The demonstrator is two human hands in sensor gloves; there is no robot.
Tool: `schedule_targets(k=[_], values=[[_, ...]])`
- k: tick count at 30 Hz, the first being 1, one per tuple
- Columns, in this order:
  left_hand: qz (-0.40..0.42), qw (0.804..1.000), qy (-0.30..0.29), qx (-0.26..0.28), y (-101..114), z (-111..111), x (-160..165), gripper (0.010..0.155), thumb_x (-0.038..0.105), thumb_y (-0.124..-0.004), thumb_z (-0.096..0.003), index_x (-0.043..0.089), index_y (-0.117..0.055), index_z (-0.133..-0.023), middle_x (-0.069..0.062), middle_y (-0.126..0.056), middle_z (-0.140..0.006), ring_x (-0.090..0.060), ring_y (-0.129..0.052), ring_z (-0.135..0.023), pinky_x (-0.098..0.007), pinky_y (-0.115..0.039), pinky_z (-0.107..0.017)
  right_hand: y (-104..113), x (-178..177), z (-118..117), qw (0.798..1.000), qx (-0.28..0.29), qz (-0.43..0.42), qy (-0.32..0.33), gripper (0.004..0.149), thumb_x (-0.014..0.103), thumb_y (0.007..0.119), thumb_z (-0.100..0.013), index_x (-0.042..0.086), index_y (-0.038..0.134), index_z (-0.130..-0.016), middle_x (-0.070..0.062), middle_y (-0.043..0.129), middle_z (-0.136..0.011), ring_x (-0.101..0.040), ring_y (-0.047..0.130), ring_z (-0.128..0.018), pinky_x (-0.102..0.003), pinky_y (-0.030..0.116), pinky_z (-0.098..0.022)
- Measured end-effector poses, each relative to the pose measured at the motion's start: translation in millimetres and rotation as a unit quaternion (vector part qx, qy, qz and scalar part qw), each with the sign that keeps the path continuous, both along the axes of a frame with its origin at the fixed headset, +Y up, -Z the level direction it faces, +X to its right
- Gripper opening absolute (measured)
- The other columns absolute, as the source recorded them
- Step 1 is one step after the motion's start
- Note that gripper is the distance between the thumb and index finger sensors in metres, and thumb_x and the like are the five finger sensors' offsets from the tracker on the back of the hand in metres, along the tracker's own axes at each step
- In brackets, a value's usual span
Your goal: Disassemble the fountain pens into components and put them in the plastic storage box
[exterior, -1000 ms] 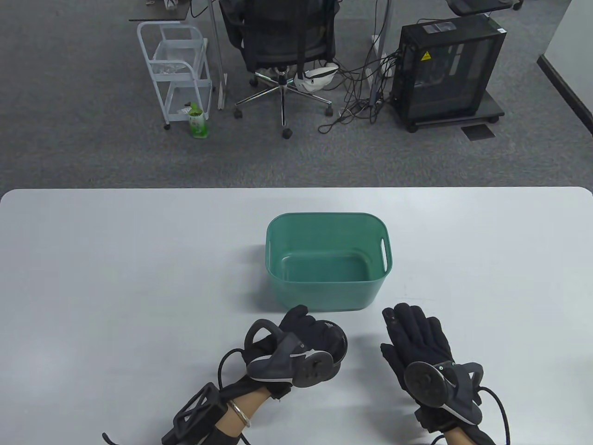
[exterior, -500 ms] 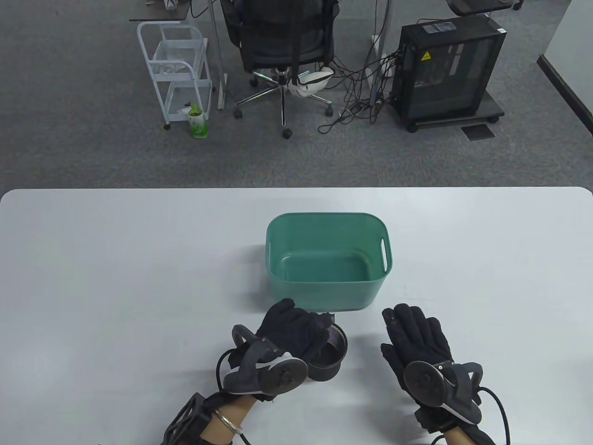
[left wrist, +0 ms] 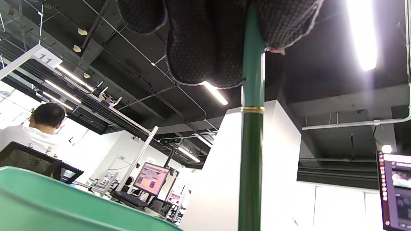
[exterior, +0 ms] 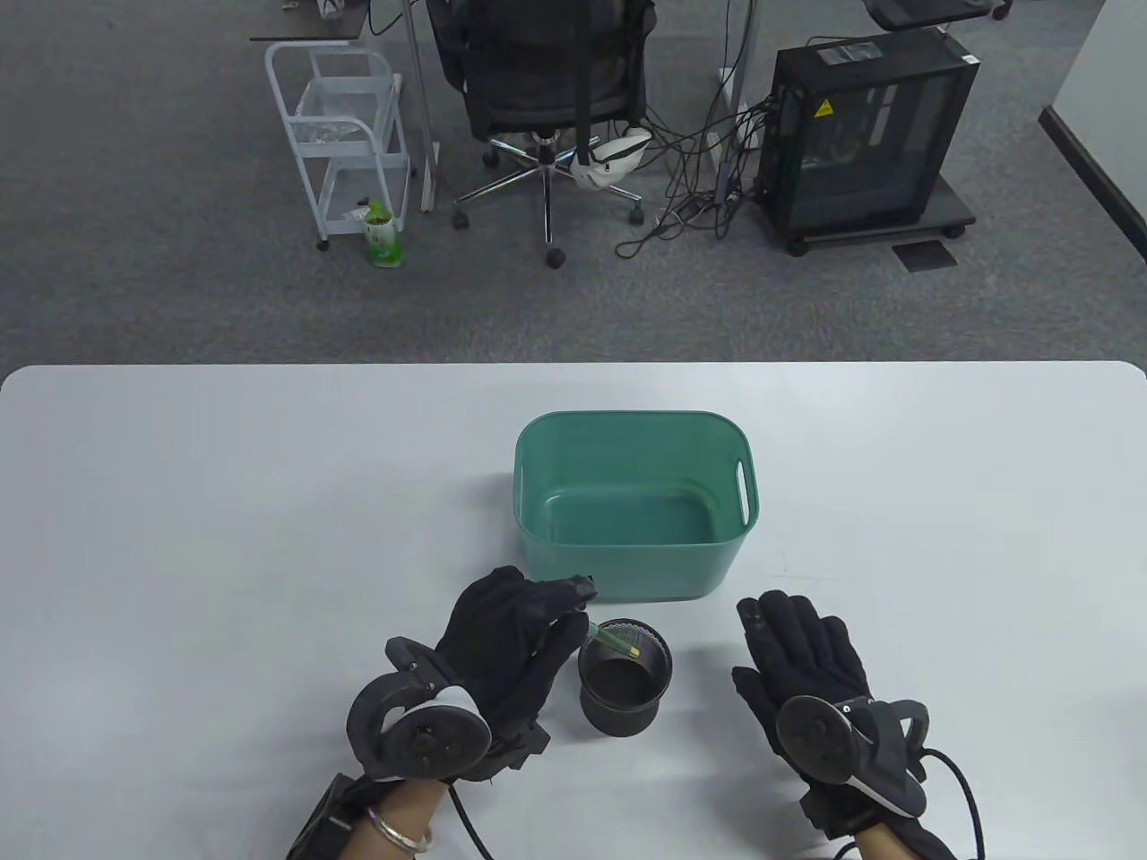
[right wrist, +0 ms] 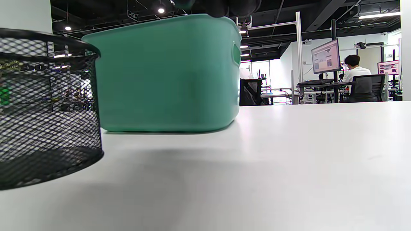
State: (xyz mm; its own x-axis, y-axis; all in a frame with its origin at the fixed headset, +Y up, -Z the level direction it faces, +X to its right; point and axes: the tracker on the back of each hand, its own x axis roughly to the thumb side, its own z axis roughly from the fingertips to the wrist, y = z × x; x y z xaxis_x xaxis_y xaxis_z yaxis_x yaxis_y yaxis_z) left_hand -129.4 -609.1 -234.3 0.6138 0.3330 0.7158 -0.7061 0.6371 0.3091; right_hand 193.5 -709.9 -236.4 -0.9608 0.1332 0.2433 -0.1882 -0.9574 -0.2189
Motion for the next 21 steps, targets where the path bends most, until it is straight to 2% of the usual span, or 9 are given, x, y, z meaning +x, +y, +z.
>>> schedule_targets(k=[7,10,13,21], values=[[0.015,1.000,-0.012,0.006,2.7,4.9,0.3,0.039,0.038,-0.073,-0.0669,0.020,-0.076,-0.101,-0.004,-0.099,-0.087,-0.023,-0.096,-0.074,-0.050,-0.065,-0.075,0.4,-3.5,1.1,1.000,0.001,-0.003,0.011,0.068,0.053,0.050,-0.057,0.024,0.047,-0.118,-0.006,0.043,-0.123,-0.029,0.048,-0.113,-0.048,0.037,-0.084],[0.017,1.000,-0.016,0.007,3.0,5.9,2.0,0.039,0.038,-0.073,-0.0669,0.020,-0.076,-0.101,-0.003,-0.099,-0.087,-0.023,-0.096,-0.074,-0.049,-0.065,-0.075,7.2,-10.6,4.9,0.999,0.028,-0.018,0.039,0.069,0.055,0.050,-0.057,0.025,0.045,-0.118,-0.005,0.044,-0.123,-0.028,0.050,-0.113,-0.048,0.038,-0.085],[0.021,0.999,-0.023,0.008,4.2,8.4,2.9,0.039,0.038,-0.073,-0.0669,0.020,-0.076,-0.101,-0.003,-0.099,-0.087,-0.023,-0.096,-0.074,-0.050,-0.065,-0.075,20.2,-23.2,10.1,0.995,0.064,-0.032,0.067,0.070,0.056,0.052,-0.056,0.025,0.044,-0.119,-0.005,0.045,-0.123,-0.028,0.051,-0.113,-0.050,0.039,-0.084],[0.031,0.999,-0.027,0.015,4.4,10.2,3.5,0.039,0.038,-0.073,-0.0670,0.020,-0.075,-0.101,-0.003,-0.099,-0.087,-0.023,-0.096,-0.074,-0.049,-0.065,-0.075,58.2,-60.8,14.8,0.981,0.106,-0.065,0.147,0.074,0.059,0.054,-0.055,0.024,0.042,-0.119,-0.006,0.053,-0.121,-0.027,0.060,-0.110,-0.051,0.042,-0.084]])
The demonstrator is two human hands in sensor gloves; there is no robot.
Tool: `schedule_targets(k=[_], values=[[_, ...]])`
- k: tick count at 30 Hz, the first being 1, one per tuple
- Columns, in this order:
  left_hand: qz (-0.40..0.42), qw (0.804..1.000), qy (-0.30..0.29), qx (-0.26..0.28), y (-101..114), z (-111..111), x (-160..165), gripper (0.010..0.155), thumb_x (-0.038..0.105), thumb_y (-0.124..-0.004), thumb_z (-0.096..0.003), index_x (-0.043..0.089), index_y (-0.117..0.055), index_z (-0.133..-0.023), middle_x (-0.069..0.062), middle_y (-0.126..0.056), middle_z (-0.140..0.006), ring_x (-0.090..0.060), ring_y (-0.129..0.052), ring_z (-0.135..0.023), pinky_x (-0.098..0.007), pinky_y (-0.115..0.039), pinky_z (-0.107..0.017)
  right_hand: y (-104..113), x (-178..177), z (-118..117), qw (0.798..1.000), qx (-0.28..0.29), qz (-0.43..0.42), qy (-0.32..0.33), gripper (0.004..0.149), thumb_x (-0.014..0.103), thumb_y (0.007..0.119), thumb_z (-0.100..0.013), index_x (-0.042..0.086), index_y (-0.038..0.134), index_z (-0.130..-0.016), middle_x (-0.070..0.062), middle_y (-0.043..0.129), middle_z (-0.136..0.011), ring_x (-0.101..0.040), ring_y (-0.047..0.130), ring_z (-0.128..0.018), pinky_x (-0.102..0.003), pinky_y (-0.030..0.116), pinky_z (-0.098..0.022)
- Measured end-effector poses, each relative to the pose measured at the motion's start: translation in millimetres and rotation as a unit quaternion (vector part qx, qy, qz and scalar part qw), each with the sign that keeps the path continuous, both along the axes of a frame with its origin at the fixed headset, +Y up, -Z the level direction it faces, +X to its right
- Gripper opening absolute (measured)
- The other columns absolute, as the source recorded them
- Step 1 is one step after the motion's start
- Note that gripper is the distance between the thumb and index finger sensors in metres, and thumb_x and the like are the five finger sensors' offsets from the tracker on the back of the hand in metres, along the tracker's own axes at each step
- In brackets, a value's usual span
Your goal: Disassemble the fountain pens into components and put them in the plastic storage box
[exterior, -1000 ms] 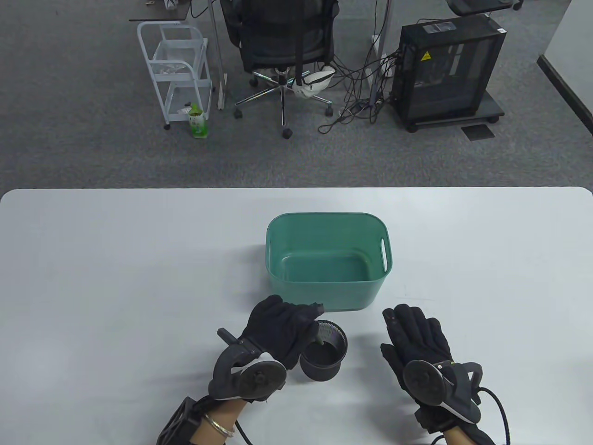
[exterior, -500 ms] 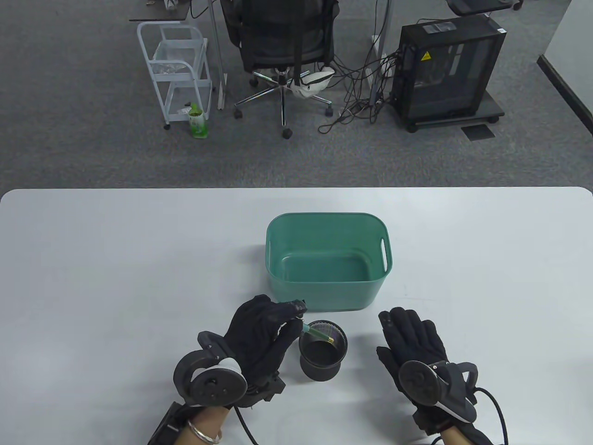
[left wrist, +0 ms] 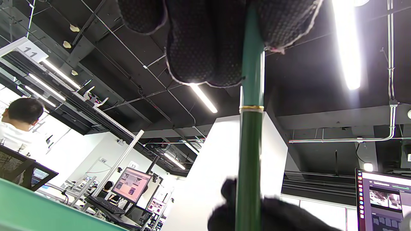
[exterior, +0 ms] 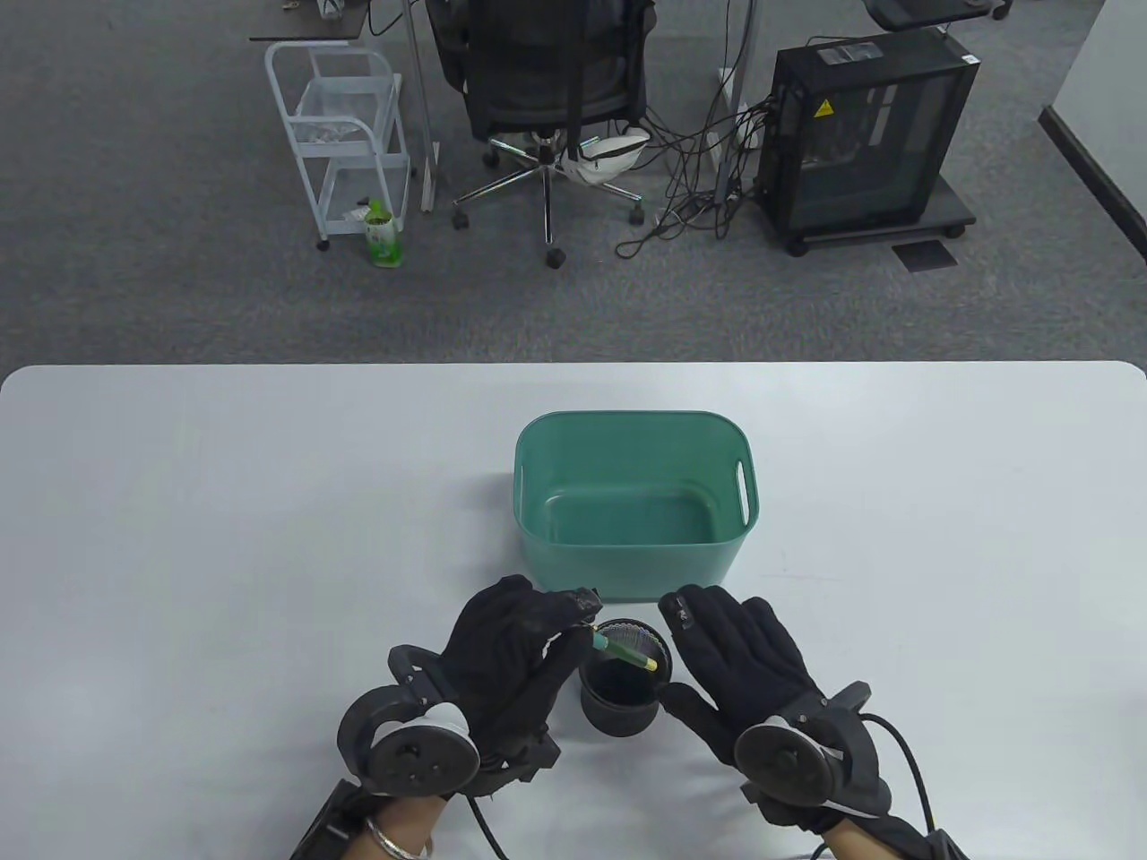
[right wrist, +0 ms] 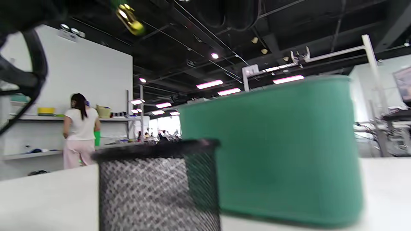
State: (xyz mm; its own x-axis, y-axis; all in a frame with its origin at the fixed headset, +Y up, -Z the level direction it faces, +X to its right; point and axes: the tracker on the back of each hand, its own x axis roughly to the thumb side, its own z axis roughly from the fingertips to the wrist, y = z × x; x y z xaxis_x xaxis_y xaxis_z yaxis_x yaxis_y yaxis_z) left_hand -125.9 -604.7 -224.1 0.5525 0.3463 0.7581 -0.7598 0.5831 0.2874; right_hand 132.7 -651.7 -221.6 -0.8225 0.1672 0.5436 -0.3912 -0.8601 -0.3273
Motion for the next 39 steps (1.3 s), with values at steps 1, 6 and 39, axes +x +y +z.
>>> schedule_targets(k=[1,6,39], values=[[0.002,1.000,0.000,0.001,0.3,0.2,-0.1,0.039,0.038,-0.073,-0.0671,0.020,-0.075,-0.102,-0.004,-0.099,-0.087,-0.023,-0.096,-0.074,-0.049,-0.065,-0.075,5.1,-5.2,0.2,1.000,0.010,-0.005,0.007,0.074,0.060,0.055,-0.055,0.024,0.043,-0.119,-0.007,0.055,-0.120,-0.027,0.063,-0.109,-0.051,0.044,-0.083],[0.012,1.000,-0.003,0.009,0.0,1.3,-0.9,0.039,0.038,-0.071,-0.0675,0.020,-0.075,-0.102,-0.004,-0.098,-0.087,-0.023,-0.096,-0.074,-0.049,-0.065,-0.075,17.9,-22.6,-1.5,0.999,0.033,-0.030,0.026,0.072,0.059,0.061,-0.054,0.022,0.054,-0.115,-0.005,0.073,-0.109,-0.022,0.081,-0.095,-0.049,0.055,-0.079],[0.013,1.000,-0.020,0.002,-2.5,-3.1,-4.0,0.037,0.037,-0.067,-0.0689,0.019,-0.074,-0.100,-0.003,-0.096,-0.089,-0.023,-0.095,-0.076,-0.051,-0.064,-0.076,28.2,-14.6,0.6,0.992,0.120,-0.048,0.009,0.043,0.051,0.074,-0.053,0.030,0.083,-0.090,0.008,0.091,-0.078,-0.011,0.091,-0.069,-0.045,0.066,-0.071]])
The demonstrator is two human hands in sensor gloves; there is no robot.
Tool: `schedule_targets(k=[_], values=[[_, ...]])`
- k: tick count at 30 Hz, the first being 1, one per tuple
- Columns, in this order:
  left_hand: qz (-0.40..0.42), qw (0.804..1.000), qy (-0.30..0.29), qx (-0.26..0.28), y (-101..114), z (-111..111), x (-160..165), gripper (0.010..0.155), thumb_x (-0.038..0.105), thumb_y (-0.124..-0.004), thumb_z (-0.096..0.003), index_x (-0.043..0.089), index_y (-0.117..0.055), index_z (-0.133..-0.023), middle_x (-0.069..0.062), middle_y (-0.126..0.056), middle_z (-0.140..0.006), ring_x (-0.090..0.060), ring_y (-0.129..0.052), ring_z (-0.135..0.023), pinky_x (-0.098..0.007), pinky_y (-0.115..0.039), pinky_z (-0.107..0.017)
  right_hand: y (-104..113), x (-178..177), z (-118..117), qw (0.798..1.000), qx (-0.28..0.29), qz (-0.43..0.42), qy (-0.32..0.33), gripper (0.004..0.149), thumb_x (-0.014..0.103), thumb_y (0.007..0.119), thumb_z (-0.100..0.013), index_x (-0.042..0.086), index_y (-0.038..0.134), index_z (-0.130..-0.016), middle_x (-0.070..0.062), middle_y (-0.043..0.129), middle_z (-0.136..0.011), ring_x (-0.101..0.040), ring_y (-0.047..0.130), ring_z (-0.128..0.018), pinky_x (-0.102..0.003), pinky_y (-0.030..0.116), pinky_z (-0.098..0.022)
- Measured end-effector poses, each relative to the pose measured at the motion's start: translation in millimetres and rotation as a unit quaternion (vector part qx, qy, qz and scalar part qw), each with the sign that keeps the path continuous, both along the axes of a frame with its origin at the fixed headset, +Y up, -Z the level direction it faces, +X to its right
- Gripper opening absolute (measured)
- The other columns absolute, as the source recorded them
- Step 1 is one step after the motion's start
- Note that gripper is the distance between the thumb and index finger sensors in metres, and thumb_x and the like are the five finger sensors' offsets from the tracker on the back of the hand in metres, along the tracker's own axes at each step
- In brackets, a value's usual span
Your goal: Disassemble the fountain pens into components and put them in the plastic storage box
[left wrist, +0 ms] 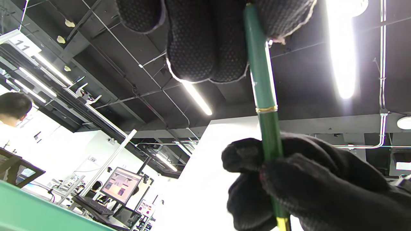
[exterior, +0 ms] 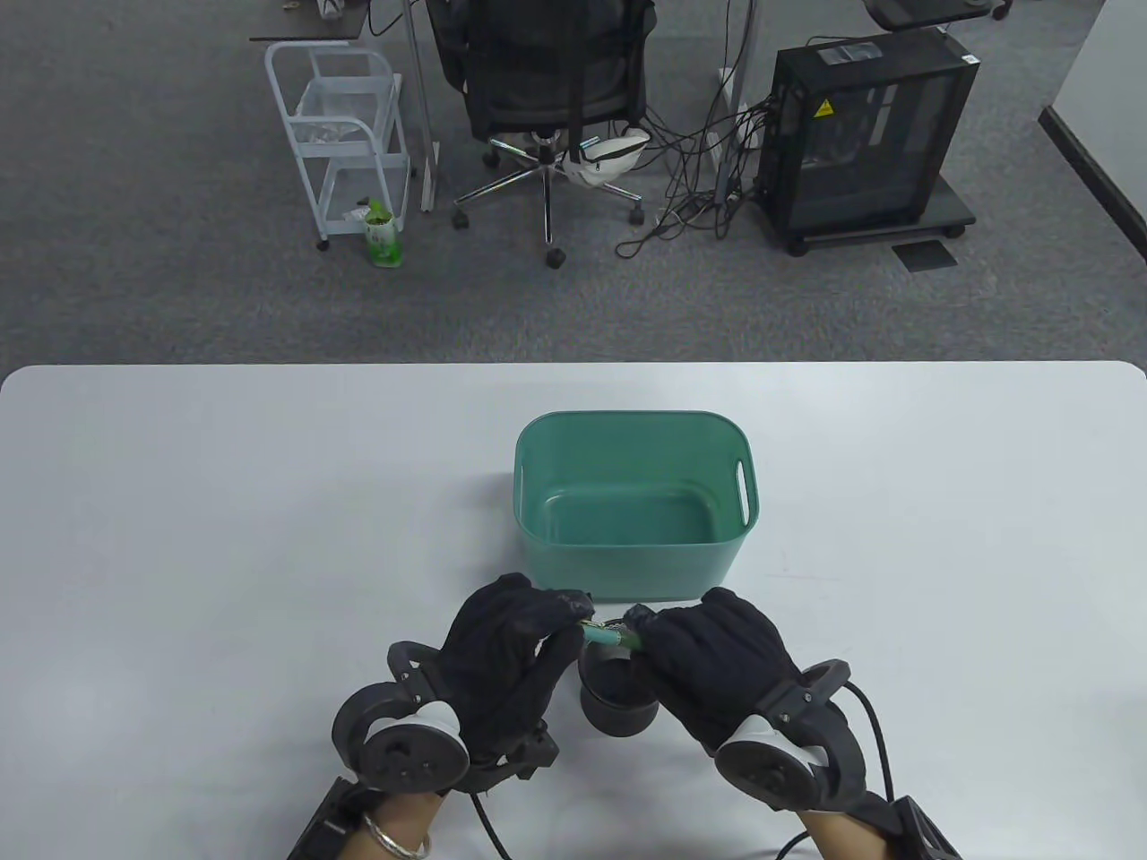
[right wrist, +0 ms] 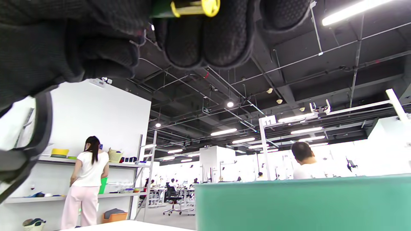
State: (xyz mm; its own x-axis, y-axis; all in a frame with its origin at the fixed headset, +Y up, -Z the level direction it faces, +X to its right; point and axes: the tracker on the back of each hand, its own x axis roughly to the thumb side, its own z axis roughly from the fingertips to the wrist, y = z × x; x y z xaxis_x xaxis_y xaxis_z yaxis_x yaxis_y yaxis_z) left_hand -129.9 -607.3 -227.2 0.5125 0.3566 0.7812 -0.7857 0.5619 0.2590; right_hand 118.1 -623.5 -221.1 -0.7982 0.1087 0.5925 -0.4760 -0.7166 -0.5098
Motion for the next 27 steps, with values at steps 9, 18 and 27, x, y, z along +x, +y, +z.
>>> schedule_targets(k=[9,18,27], values=[[-0.033,0.999,0.002,-0.031,-4.2,-8.2,1.3,0.037,0.036,-0.067,-0.0691,0.019,-0.076,-0.101,-0.003,-0.096,-0.091,-0.023,-0.095,-0.076,-0.051,-0.065,-0.076,10.7,15.0,0.9,0.999,0.028,-0.004,-0.035,0.042,0.049,0.075,-0.053,0.033,0.083,-0.091,0.008,0.085,-0.085,-0.012,0.086,-0.077,-0.047,0.062,-0.075],[-0.065,0.997,-0.005,-0.053,-7.1,-12.4,2.6,0.038,0.035,-0.067,-0.0690,0.018,-0.077,-0.101,-0.004,-0.096,-0.092,-0.024,-0.095,-0.078,-0.053,-0.063,-0.077,13.8,18.8,2.0,0.998,0.048,0.011,-0.049,0.041,0.049,0.075,-0.052,0.037,0.084,-0.090,0.008,0.083,-0.088,-0.012,0.084,-0.080,-0.047,0.061,-0.076],[-0.074,0.996,-0.004,-0.057,-8.0,-13.1,2.9,0.042,0.041,-0.068,-0.0685,0.017,-0.076,-0.103,-0.006,-0.096,-0.092,-0.026,-0.095,-0.079,-0.054,-0.062,-0.077,13.4,18.2,2.3,0.998,0.046,0.014,-0.046,0.041,0.049,0.076,-0.052,0.037,0.084,-0.090,0.008,0.083,-0.088,-0.012,0.085,-0.079,-0.047,0.061,-0.076]])
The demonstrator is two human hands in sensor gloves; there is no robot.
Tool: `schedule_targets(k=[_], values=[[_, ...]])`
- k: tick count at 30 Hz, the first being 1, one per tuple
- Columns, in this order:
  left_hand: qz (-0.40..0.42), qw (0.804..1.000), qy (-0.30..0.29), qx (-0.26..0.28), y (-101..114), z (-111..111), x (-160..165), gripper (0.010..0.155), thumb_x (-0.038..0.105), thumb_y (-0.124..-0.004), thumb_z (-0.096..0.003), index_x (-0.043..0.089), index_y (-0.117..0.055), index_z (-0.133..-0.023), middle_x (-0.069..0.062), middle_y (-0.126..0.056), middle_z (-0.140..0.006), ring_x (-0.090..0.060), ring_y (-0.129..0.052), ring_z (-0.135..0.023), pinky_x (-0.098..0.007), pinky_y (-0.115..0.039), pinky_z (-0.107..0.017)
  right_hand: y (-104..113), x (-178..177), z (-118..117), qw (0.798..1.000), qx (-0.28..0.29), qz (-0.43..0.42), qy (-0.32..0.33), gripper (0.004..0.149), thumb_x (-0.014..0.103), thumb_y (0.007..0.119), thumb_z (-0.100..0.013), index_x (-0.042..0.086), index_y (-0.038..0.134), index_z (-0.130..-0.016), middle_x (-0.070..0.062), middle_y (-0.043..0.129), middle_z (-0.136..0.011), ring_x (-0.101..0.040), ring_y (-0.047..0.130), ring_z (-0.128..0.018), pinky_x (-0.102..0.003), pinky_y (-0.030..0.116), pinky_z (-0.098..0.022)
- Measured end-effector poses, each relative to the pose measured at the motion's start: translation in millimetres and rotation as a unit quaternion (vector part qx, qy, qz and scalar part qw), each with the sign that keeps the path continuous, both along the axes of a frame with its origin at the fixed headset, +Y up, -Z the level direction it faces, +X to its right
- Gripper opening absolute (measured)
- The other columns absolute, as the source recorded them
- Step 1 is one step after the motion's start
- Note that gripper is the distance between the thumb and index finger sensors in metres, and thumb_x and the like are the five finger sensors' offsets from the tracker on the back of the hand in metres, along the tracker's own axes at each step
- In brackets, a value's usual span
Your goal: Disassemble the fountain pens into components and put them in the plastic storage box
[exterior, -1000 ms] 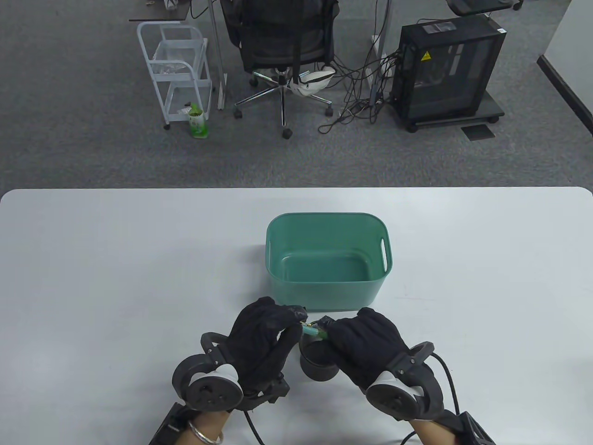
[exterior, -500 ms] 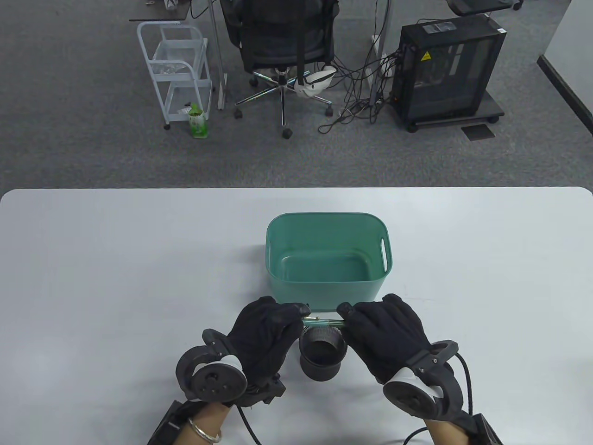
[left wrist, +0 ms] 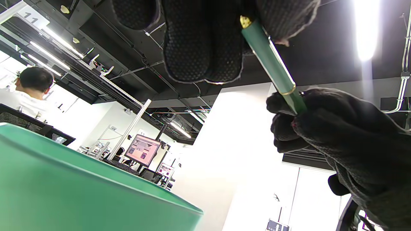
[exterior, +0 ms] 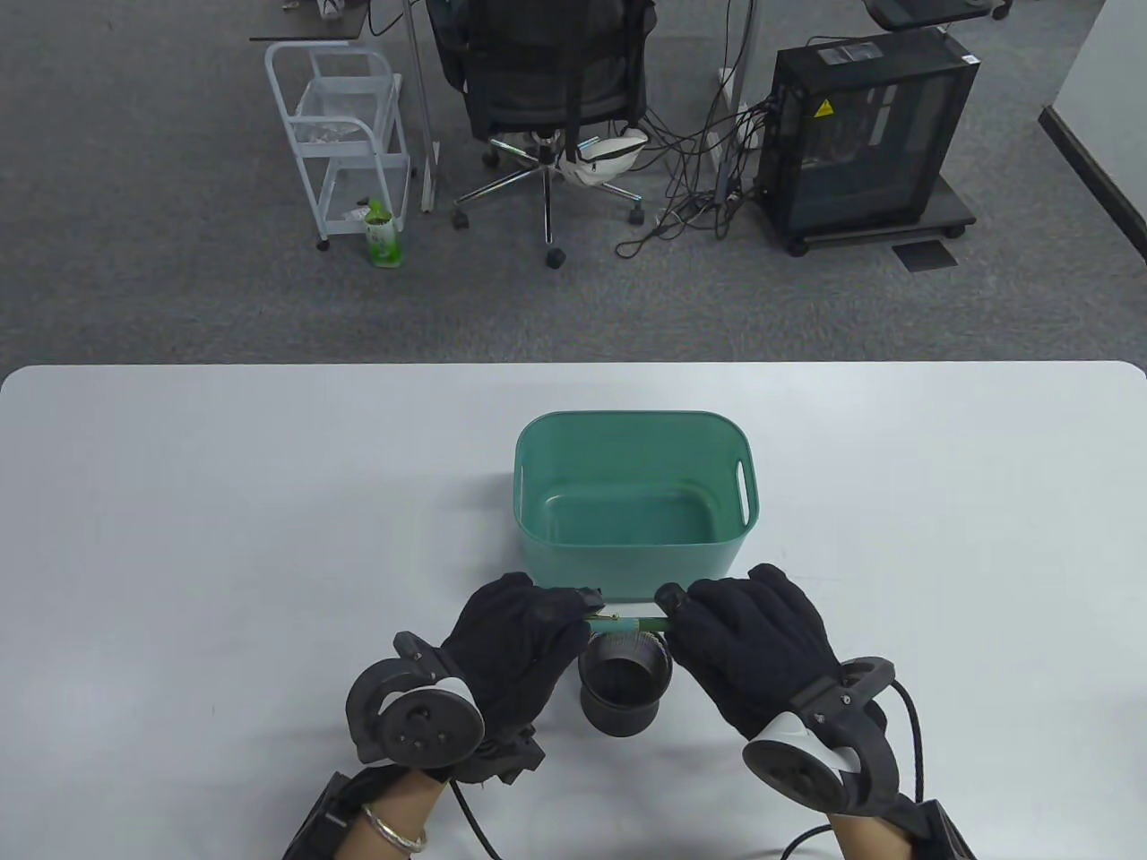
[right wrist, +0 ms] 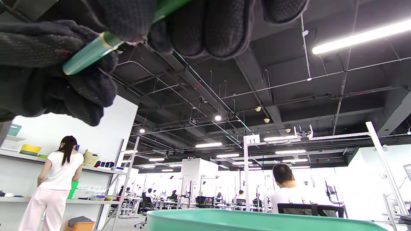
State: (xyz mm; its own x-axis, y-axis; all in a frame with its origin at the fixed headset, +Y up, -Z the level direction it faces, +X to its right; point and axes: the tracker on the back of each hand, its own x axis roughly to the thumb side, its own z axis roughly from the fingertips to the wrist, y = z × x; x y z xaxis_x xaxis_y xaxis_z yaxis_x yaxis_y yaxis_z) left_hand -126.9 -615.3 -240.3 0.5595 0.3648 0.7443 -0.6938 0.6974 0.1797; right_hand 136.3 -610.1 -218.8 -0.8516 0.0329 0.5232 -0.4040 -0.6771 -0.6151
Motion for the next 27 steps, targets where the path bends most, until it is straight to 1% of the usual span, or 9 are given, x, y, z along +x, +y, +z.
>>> schedule_targets(k=[4,10,18,21,23,24,27], values=[[-0.014,1.000,0.002,-0.001,-0.8,0.1,1.9,0.053,0.048,-0.069,-0.0672,0.018,-0.069,-0.111,-0.009,-0.092,-0.098,-0.028,-0.092,-0.083,-0.055,-0.060,-0.078,-0.2,-1.0,0.7,1.000,0.000,0.001,0.004,0.041,0.049,0.076,-0.052,0.037,0.084,-0.090,0.007,0.083,-0.088,-0.012,0.085,-0.079,-0.047,0.061,-0.076],[-0.032,0.999,-0.009,-0.013,-2.3,-1.3,4.2,0.056,0.051,-0.069,-0.0660,0.017,-0.071,-0.110,-0.009,-0.093,-0.096,-0.028,-0.093,-0.081,-0.056,-0.060,-0.078,-0.8,-3.1,2.6,1.000,0.003,0.003,0.012,0.041,0.049,0.075,-0.052,0.038,0.084,-0.090,0.008,0.083,-0.089,-0.012,0.084,-0.080,-0.047,0.061,-0.076],[-0.058,0.998,-0.027,-0.027,-3.9,-2.9,8.0,0.051,0.049,-0.070,-0.0658,0.015,-0.080,-0.102,-0.006,-0.102,-0.081,-0.023,-0.100,-0.066,-0.052,-0.066,-0.074,-2.2,-6.4,5.0,1.000,0.011,0.017,0.018,0.041,0.049,0.075,-0.052,0.038,0.084,-0.091,0.009,0.082,-0.090,-0.012,0.084,-0.082,-0.047,0.061,-0.076],[-0.063,0.997,-0.039,-0.033,-3.7,-3.0,8.8,0.048,0.047,-0.071,-0.0656,0.012,-0.084,-0.095,-0.003,-0.102,-0.075,-0.021,-0.100,-0.061,-0.051,-0.068,-0.072,-2.0,-6.8,5.8,0.999,0.014,0.022,0.018,0.041,0.049,0.075,-0.052,0.038,0.084,-0.090,0.009,0.083,-0.090,-0.012,0.085,-0.081,-0.047,0.061,-0.076],[-0.055,0.997,-0.045,-0.022,-2.3,-1.6,7.8,0.047,0.046,-0.071,-0.0652,0.011,-0.086,-0.092,-0.001,-0.103,-0.070,-0.019,-0.101,-0.058,-0.049,-0.070,-0.071,-2.2,-7.7,6.2,0.999,0.008,0.023,0.025,0.041,0.049,0.074,-0.052,0.038,0.084,-0.090,0.009,0.085,-0.087,-0.011,0.086,-0.079,-0.047,0.061,-0.076],[-0.052,0.997,-0.047,-0.019,-1.8,-1.1,7.1,0.046,0.046,-0.072,-0.0651,0.010,-0.087,-0.091,0.000,-0.103,-0.069,-0.019,-0.101,-0.057,-0.049,-0.070,-0.071,-2.1,-7.9,6.3,0.999,0.006,0.024,0.027,0.042,0.049,0.074,-0.052,0.036,0.085,-0.090,0.009,0.085,-0.086,-0.011,0.086,-0.077,-0.047,0.062,-0.076],[-0.045,0.997,-0.065,-0.016,2.2,-0.6,3.3,0.046,0.045,-0.073,-0.0646,0.009,-0.089,-0.089,0.001,-0.103,-0.067,-0.018,-0.101,-0.055,-0.048,-0.070,-0.071,0.7,-8.1,5.9,0.998,-0.024,0.017,0.049,0.042,0.048,0.072,-0.052,0.034,0.087,-0.089,0.008,0.088,-0.082,-0.010,0.088,-0.073,-0.046,0.063,-0.075]])
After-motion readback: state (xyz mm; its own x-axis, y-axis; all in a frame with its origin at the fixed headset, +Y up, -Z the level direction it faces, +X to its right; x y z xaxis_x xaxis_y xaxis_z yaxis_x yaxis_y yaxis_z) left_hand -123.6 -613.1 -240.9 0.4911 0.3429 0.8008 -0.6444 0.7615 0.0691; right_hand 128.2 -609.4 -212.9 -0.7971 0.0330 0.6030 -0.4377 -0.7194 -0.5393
